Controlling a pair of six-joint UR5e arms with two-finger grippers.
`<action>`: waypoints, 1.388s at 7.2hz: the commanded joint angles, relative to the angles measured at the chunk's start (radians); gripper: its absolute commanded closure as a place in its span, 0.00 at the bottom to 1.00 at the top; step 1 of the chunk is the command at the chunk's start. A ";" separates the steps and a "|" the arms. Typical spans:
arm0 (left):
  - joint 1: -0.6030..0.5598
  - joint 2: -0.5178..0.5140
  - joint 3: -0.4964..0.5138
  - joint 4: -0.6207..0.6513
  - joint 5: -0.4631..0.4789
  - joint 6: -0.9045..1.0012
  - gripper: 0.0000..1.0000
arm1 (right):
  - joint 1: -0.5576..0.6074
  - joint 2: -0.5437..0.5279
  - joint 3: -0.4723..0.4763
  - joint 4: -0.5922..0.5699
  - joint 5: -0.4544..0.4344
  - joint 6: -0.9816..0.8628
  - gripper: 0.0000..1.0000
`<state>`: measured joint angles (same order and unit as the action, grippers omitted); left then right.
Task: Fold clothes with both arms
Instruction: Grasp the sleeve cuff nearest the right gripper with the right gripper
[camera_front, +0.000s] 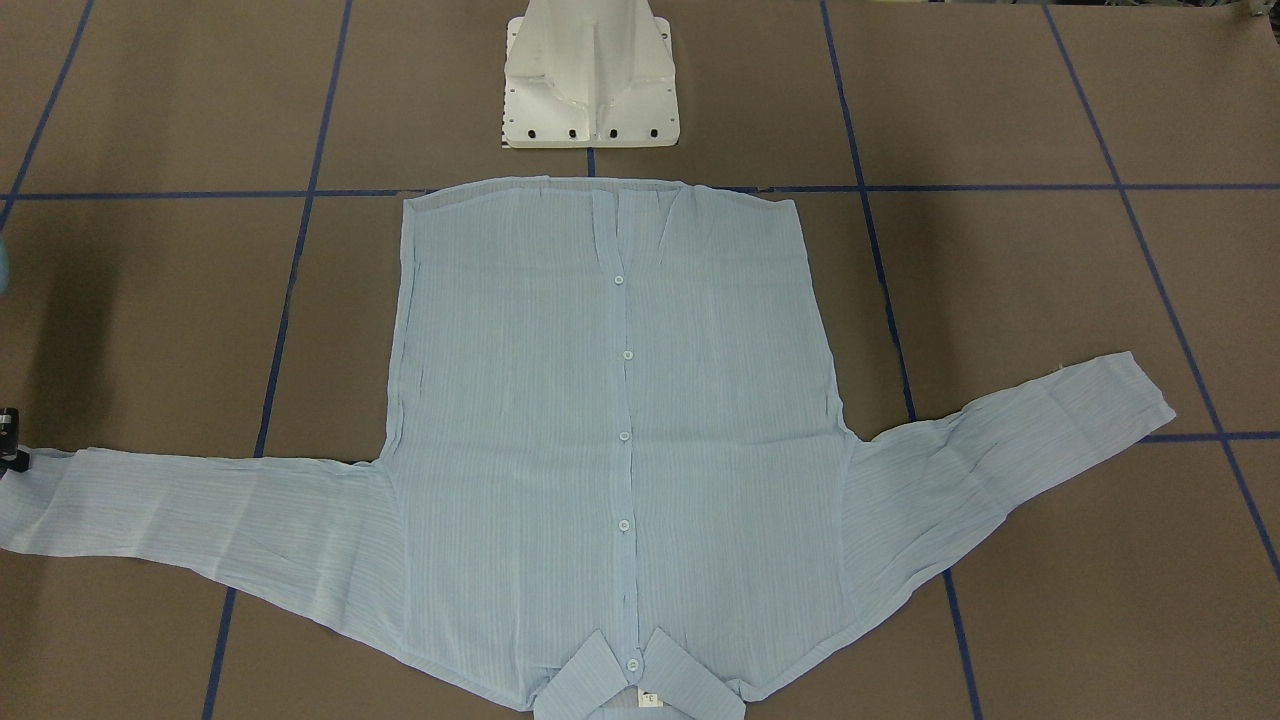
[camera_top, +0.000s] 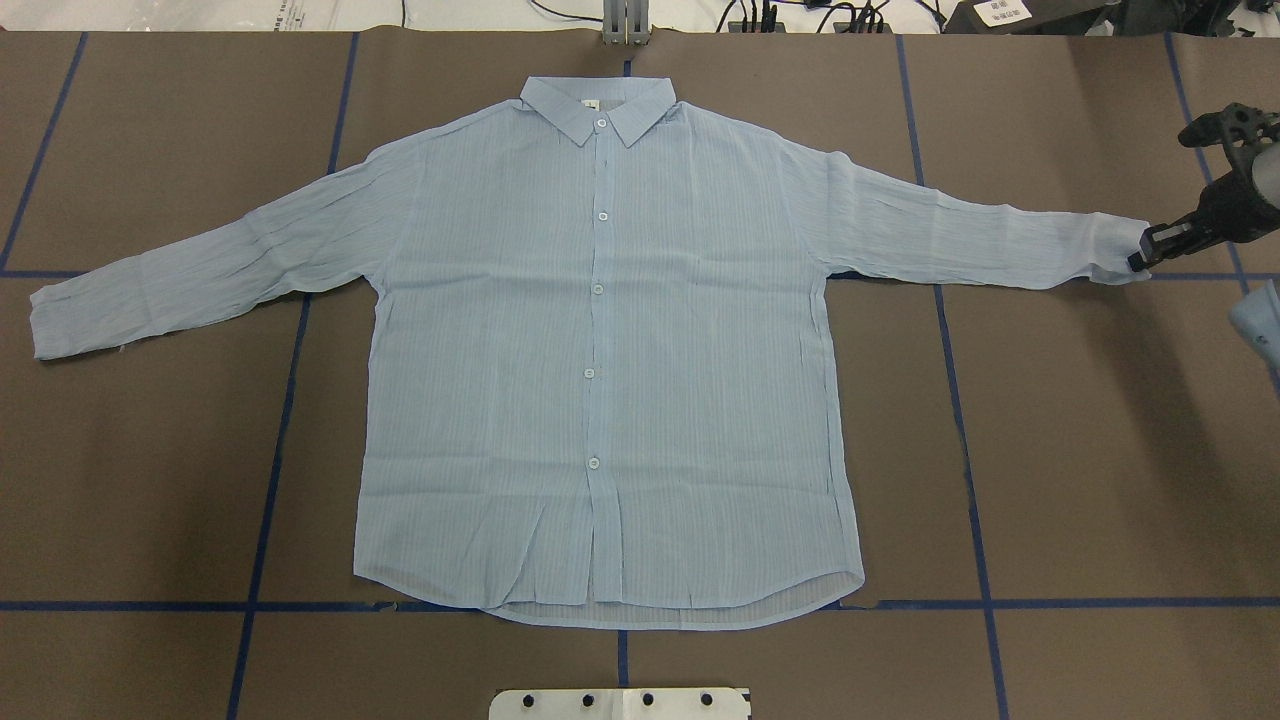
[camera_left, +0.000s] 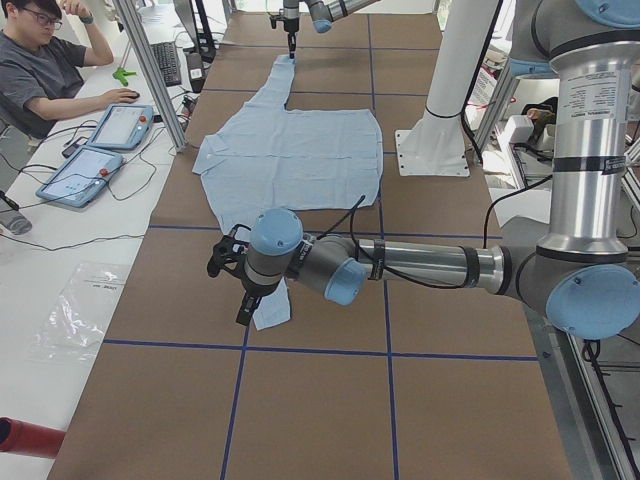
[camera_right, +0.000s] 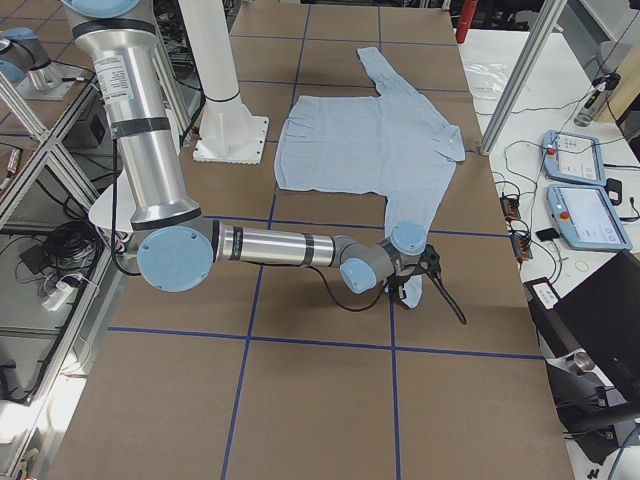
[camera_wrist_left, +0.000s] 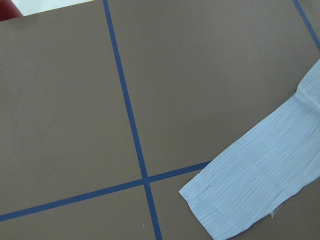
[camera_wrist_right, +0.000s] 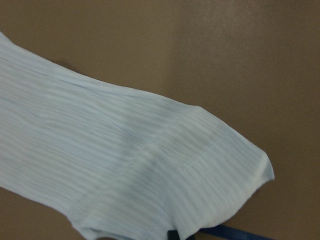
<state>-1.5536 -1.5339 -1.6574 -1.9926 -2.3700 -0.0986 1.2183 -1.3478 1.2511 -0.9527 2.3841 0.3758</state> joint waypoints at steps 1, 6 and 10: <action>0.001 0.000 0.002 0.000 0.000 0.000 0.01 | 0.021 0.013 0.135 -0.008 0.096 0.005 1.00; 0.000 0.001 0.007 0.000 0.000 0.000 0.01 | -0.188 0.402 0.159 -0.034 0.125 0.510 1.00; 0.000 0.014 0.018 0.002 0.000 0.003 0.01 | -0.465 0.613 0.082 -0.066 -0.303 0.653 1.00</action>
<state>-1.5539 -1.5251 -1.6419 -1.9923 -2.3700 -0.0954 0.8228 -0.7924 1.3773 -1.0092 2.1957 1.0112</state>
